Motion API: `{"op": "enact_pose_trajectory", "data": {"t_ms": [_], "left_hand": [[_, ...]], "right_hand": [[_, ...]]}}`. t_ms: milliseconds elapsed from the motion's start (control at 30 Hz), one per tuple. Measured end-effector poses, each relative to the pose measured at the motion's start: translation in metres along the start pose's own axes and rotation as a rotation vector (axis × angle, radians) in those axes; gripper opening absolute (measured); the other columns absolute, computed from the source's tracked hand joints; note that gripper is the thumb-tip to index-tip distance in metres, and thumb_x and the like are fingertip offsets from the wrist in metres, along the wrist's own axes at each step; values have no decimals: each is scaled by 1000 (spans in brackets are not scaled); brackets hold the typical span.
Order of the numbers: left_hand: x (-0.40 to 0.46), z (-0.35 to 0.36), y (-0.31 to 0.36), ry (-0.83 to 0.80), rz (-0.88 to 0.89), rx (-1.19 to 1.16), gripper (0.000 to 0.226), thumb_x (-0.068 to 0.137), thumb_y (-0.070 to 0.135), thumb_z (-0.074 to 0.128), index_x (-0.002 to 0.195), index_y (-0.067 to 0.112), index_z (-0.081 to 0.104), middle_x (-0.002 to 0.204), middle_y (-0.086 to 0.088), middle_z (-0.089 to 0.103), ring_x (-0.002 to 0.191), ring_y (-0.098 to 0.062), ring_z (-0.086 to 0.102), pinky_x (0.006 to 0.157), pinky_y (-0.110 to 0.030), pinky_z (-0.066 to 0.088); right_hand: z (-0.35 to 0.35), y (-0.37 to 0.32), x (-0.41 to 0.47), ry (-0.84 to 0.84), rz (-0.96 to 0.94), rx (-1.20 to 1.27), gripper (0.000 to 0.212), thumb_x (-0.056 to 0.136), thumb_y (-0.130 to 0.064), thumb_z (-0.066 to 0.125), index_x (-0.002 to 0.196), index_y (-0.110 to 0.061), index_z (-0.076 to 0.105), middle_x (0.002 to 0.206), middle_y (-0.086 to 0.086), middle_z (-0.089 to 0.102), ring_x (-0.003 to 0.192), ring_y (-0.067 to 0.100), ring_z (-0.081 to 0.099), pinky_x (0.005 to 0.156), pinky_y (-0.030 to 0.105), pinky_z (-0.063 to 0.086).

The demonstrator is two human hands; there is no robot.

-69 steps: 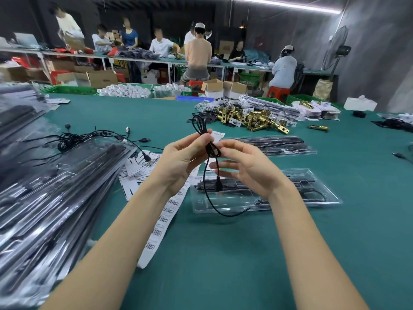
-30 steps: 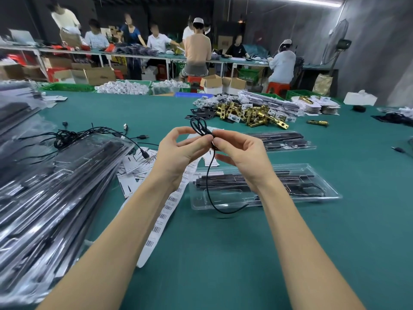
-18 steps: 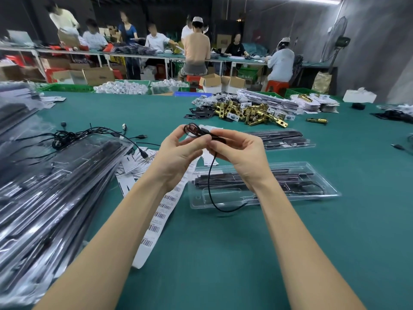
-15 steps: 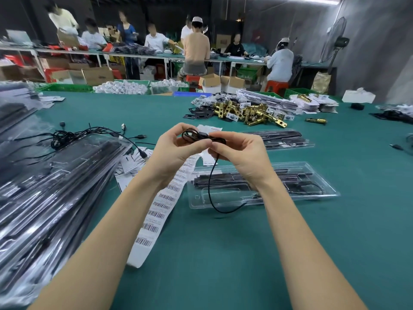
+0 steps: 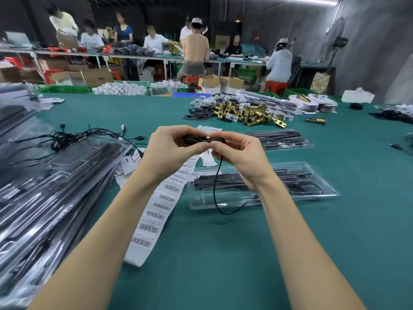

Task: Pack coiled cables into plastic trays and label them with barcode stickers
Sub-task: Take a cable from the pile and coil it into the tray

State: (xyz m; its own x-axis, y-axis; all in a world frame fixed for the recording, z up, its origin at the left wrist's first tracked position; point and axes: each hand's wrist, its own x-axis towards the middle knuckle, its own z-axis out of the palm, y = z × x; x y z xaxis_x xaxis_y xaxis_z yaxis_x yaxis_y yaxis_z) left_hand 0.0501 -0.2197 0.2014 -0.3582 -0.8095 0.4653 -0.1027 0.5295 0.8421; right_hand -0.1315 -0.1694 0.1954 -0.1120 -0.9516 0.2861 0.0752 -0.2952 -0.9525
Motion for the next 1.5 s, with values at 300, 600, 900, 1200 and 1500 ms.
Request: {"op": "enact_pose_trajectory", "data": {"t_ms": [300, 600, 900, 1200, 1500], "left_hand": [[0, 9, -27, 255, -158, -388, 18, 76, 17, 85, 91, 25, 81, 93, -7, 78, 93, -27, 74, 87, -30, 57], [-5, 1, -25, -159, -213, -643, 24, 73, 18, 80, 97, 18, 81, 100, -8, 77, 86, -15, 73, 81, -18, 55], [-7, -16, 4, -578, -247, 182, 22, 73, 30, 88, 94, 30, 81, 89, -2, 78, 84, -19, 71, 85, -33, 54], [-7, 24, -11, 84, -39, 363, 10, 76, 18, 85, 82, 25, 81, 70, 16, 73, 70, 6, 68, 67, -6, 49], [-5, 28, -24, 195, -231, -214, 12, 80, 9, 81, 88, 17, 79, 83, -3, 78, 78, -16, 74, 76, -25, 58]], "right_hand": [[-13, 4, -8, -211, 371, 155, 16, 87, -28, 71, 98, -19, 79, 89, 3, 75, 72, 11, 67, 68, 23, 56], [-13, 22, -6, -216, 555, -55, 28, 76, -43, 81, 87, -19, 72, 58, -13, 46, 47, 3, 37, 44, 14, 34], [-16, 5, -2, -226, 551, -247, 15, 91, -21, 70, 80, -14, 76, 56, -10, 45, 45, 4, 35, 43, 14, 30], [3, -5, 0, -68, 379, -165, 12, 95, -14, 67, 97, -4, 74, 77, 4, 74, 58, 9, 67, 57, 18, 56], [-1, 9, -4, -160, 489, 56, 19, 92, -32, 71, 79, -19, 78, 78, -2, 72, 68, 13, 71, 63, 22, 57]]}}
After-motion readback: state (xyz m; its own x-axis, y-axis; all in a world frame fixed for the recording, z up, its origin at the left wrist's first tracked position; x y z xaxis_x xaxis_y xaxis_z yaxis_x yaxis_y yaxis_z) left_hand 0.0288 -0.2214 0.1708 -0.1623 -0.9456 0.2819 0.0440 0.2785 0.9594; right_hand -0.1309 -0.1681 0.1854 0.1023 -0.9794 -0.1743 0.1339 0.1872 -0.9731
